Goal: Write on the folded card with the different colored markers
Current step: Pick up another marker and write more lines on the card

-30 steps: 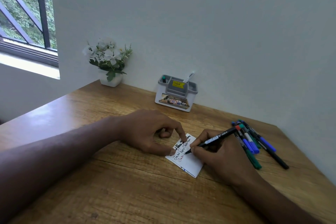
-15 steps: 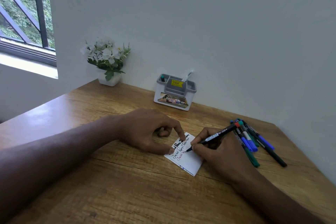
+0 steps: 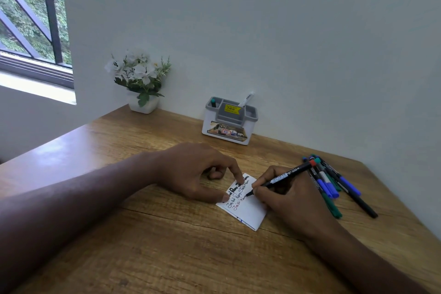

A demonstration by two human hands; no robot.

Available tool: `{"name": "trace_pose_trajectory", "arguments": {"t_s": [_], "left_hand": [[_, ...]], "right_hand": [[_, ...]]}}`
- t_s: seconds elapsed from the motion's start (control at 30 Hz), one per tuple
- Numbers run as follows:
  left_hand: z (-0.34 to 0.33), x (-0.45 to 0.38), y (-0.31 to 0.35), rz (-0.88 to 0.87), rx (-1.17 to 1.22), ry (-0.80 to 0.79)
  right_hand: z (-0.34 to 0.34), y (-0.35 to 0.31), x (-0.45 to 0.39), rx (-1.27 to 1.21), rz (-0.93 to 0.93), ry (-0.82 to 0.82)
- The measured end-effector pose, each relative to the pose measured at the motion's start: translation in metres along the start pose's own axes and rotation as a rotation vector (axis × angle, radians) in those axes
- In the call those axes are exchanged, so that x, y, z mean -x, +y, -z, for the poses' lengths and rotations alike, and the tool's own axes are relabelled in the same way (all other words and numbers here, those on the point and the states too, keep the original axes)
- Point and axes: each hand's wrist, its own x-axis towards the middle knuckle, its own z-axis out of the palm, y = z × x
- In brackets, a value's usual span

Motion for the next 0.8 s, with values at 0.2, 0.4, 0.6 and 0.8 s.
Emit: {"name": "trace_pose_trajectory", "arguments": {"t_s": [0.2,0.4,0.6,0.8], "left_hand": [[0.0007,-0.0008,0.0020,0.007,-0.004,-0.009],[0.0014,-0.0006,0.0019,0.013,-0.005,-0.011],[0.0013,-0.0004,0.0023,0.019,-0.005,-0.003],[0.0014,-0.0011,0.0019,0.010,0.002,-0.009]], "right_hand": [[0.0011,0.0022,-0.0023,-0.040,-0.018,-0.007],[0.0043,0.0024,-0.0073,-0.021,0.026,0.023],[0.0024,0.0018,-0.0066,0.031,0.056,-0.024],[0.0030,0.0044,-0.0081,0.019,0.041,0.007]]}}
